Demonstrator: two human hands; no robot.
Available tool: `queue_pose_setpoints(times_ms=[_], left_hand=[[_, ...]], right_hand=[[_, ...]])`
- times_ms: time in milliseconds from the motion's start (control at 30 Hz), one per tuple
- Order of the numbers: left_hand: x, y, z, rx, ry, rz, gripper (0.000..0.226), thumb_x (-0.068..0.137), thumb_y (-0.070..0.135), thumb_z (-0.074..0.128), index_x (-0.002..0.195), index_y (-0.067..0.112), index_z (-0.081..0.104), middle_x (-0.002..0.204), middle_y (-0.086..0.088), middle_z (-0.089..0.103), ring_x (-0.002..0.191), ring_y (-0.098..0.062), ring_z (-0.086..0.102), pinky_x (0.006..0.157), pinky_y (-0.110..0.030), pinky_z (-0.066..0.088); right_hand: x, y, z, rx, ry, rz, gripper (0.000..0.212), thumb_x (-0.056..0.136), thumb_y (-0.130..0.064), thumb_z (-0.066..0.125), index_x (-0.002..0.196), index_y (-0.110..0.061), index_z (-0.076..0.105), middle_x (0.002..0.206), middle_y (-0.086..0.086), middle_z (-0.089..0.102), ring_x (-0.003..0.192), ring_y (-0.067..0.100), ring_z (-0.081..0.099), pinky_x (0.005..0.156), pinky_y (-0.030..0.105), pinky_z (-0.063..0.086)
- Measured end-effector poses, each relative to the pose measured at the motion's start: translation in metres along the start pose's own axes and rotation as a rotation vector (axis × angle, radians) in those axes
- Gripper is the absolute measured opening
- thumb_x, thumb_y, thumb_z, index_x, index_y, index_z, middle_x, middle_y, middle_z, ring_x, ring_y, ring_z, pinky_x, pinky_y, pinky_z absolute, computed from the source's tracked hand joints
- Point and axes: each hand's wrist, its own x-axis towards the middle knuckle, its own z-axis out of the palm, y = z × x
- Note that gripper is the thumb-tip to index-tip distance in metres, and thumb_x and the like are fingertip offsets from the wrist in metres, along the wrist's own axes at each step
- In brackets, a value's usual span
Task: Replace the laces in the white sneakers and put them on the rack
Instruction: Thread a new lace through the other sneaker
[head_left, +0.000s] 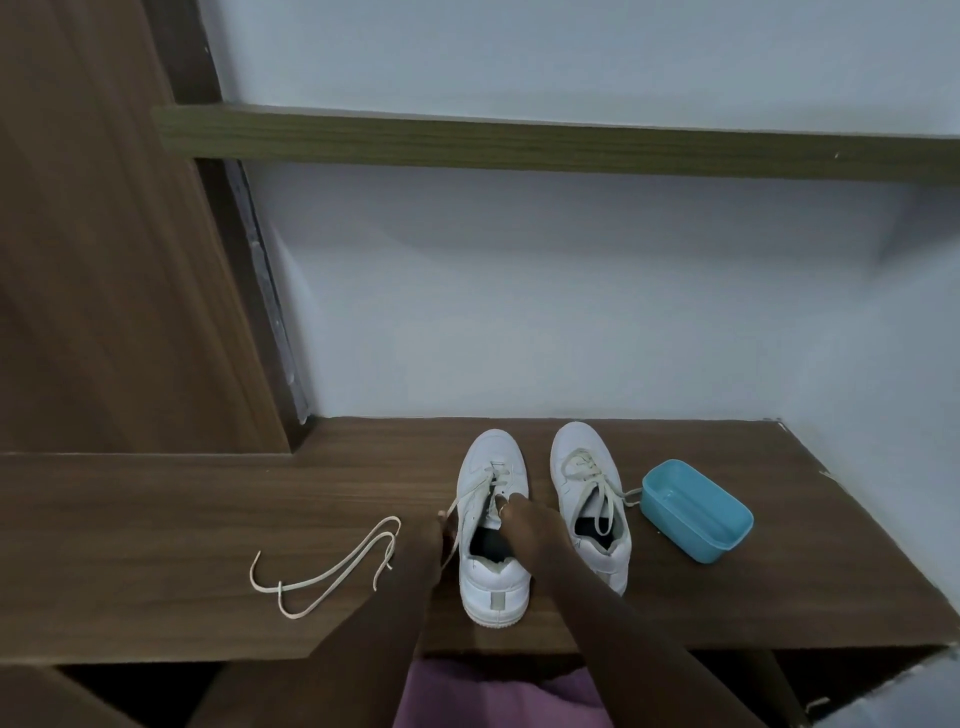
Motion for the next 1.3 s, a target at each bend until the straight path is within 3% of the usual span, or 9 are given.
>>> queue_pose_setpoints(times_ms=[200, 333, 433, 500, 600, 767, 967, 1100, 1300], left_hand=[[0.002, 0.005, -0.003, -0.5, 0.022, -0.226, 0.038, 0.103, 0.023, 0.036, 0.072, 0.004, 0.048, 0.061, -0.009, 0.05, 0.042, -0.016, 0.049, 0.034, -0.018, 0.041], [0.005, 0.02, 0.0, -0.653, 0.035, -0.249, 0.04, 0.102, 0.025, 0.036, 0.071, 0.0, 0.044, 0.073, -0.013, 0.045, 0.064, -0.021, 0.046, 0.061, -0.026, 0.051], [0.012, 0.024, 0.0, -0.686, 0.093, -0.264, 0.042, 0.103, 0.025, 0.036, 0.07, 0.0, 0.042, 0.072, -0.013, 0.043, 0.063, -0.021, 0.044, 0.094, -0.031, 0.046], [0.015, 0.026, 0.0, -0.669, 0.075, -0.252, 0.04, 0.102, 0.025, 0.037, 0.068, 0.004, 0.043, 0.064, -0.012, 0.045, 0.057, -0.021, 0.048, 0.067, -0.02, 0.053], [0.018, 0.031, 0.0, -0.751, 0.123, -0.196, 0.039, 0.101, 0.025, 0.04, 0.066, 0.011, 0.045, 0.051, -0.005, 0.051, 0.035, -0.01, 0.053, 0.033, -0.012, 0.039], [-0.004, 0.046, -0.012, -0.835, 0.188, 0.006, 0.036, 0.098, 0.015, 0.047, 0.131, 0.0, 0.046, 0.123, -0.017, 0.056, 0.11, -0.031, 0.057, 0.087, -0.023, 0.043], [-0.004, 0.065, -0.018, -0.361, 0.201, 0.345, 0.012, 0.091, 0.015, 0.059, 0.088, 0.005, 0.064, 0.069, -0.005, 0.061, 0.07, -0.021, 0.055, 0.064, -0.025, 0.05], [-0.002, 0.088, -0.021, -0.387, 0.315, 0.366, 0.02, 0.083, 0.01, 0.071, 0.1, 0.0, 0.07, 0.081, -0.006, 0.068, 0.076, -0.015, 0.061, 0.085, -0.034, 0.051], [-0.012, 0.13, -0.03, -0.495, 0.236, 0.465, 0.014, 0.085, 0.0, 0.065, 0.098, -0.004, 0.067, 0.074, 0.0, 0.067, 0.063, -0.009, 0.063, 0.061, -0.019, 0.052]], right_hand=[[-0.002, 0.001, 0.002, 0.026, -0.014, 0.005, 0.036, 0.098, -0.006, 0.038, 0.133, -0.006, 0.042, 0.121, 0.014, 0.054, 0.105, 0.035, 0.059, 0.084, 0.041, 0.048], [0.002, 0.004, 0.002, 0.015, -0.008, -0.006, 0.035, 0.099, -0.027, 0.041, 0.128, -0.008, 0.049, 0.112, 0.013, 0.06, 0.099, 0.034, 0.062, 0.075, 0.039, 0.048], [0.005, 0.005, 0.0, -0.043, 0.252, 0.0, 0.054, 0.088, -0.057, 0.046, 0.066, -0.014, 0.068, 0.059, 0.002, 0.062, 0.051, 0.018, 0.062, 0.044, 0.021, 0.032], [0.009, 0.003, -0.002, -0.013, 0.42, 0.017, 0.054, 0.084, -0.048, 0.043, 0.043, -0.017, 0.06, 0.044, -0.005, 0.051, 0.034, 0.011, 0.049, 0.036, 0.015, 0.025], [0.018, -0.018, -0.023, 0.086, 0.45, -0.014, 0.029, 0.076, -0.026, 0.056, 0.048, -0.018, 0.062, 0.051, -0.005, 0.051, 0.04, 0.01, 0.051, 0.037, 0.016, 0.033], [0.038, -0.056, -0.032, 0.321, 0.255, -0.03, 0.02, 0.092, -0.007, 0.049, 0.096, -0.001, 0.067, 0.103, 0.013, 0.063, 0.097, 0.029, 0.061, 0.077, 0.036, 0.05], [0.049, -0.089, -0.029, 0.606, 0.026, 0.076, 0.043, 0.099, -0.014, 0.033, 0.138, 0.004, 0.039, 0.133, 0.024, 0.047, 0.117, 0.039, 0.052, 0.093, 0.039, 0.043], [0.042, -0.087, -0.019, 0.593, 0.062, 0.091, 0.035, 0.101, -0.017, 0.033, 0.111, 0.005, 0.058, 0.116, 0.023, 0.06, 0.111, 0.036, 0.055, 0.09, 0.038, 0.041], [0.031, -0.075, -0.001, 0.276, -0.052, -0.001, 0.03, 0.097, -0.001, 0.036, 0.121, 0.002, 0.053, 0.125, 0.019, 0.056, 0.117, 0.034, 0.055, 0.095, 0.041, 0.045]])
